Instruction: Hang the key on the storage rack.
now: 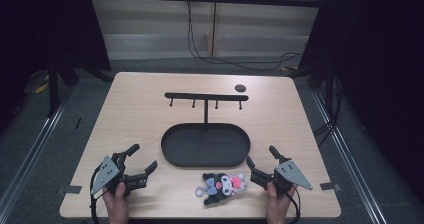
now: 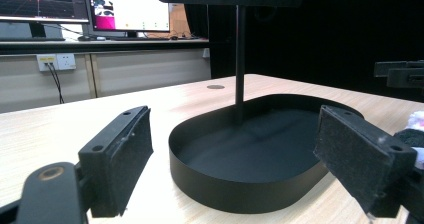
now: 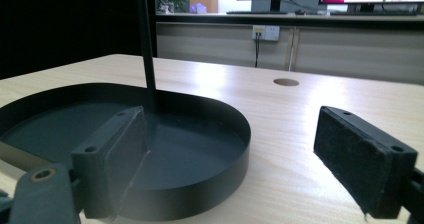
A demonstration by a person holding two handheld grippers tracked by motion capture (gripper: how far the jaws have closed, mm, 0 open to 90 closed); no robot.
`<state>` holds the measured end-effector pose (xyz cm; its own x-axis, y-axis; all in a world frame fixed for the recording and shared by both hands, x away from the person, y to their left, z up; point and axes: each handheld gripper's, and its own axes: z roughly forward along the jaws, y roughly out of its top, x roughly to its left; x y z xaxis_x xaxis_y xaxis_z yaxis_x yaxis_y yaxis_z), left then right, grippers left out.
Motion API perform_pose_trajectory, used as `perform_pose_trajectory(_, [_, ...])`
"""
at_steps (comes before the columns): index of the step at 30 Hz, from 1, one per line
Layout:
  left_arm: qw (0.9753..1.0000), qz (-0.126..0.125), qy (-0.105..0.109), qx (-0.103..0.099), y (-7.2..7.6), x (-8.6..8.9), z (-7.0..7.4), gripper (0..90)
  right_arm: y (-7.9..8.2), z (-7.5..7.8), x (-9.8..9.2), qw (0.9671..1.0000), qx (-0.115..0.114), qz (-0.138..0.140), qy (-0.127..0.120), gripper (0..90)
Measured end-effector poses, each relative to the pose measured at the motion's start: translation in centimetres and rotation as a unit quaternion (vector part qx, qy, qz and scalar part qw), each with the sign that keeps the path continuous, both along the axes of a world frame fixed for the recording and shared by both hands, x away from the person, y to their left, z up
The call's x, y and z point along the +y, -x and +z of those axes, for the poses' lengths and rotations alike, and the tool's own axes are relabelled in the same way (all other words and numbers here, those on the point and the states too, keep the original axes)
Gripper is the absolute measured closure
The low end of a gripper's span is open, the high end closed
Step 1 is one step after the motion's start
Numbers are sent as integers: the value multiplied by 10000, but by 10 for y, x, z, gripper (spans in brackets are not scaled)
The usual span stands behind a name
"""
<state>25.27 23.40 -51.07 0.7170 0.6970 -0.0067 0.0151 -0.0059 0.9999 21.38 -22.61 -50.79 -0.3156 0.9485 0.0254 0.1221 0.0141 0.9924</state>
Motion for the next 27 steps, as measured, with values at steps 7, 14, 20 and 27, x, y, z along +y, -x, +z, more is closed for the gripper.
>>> perform_pose_trajectory(7, [10000,2,-1,-4,0,0,0,153,-2,1,-1,9999,161,-19,-38,132])
perform_pose_trajectory(14, [10000,1,-1,-2,0,0,0,152,-3,1,1,9998,205,-33,64,136])
perform_pose_trajectory(20, [10000,0,-9,0,0,0,0,152,-7,3,1,9980,569,-262,-15,159])
perform_pose_trajectory(27, [10000,1,-11,0,0,0,0,152,-3,9,6,9972,732,141,-40,266])
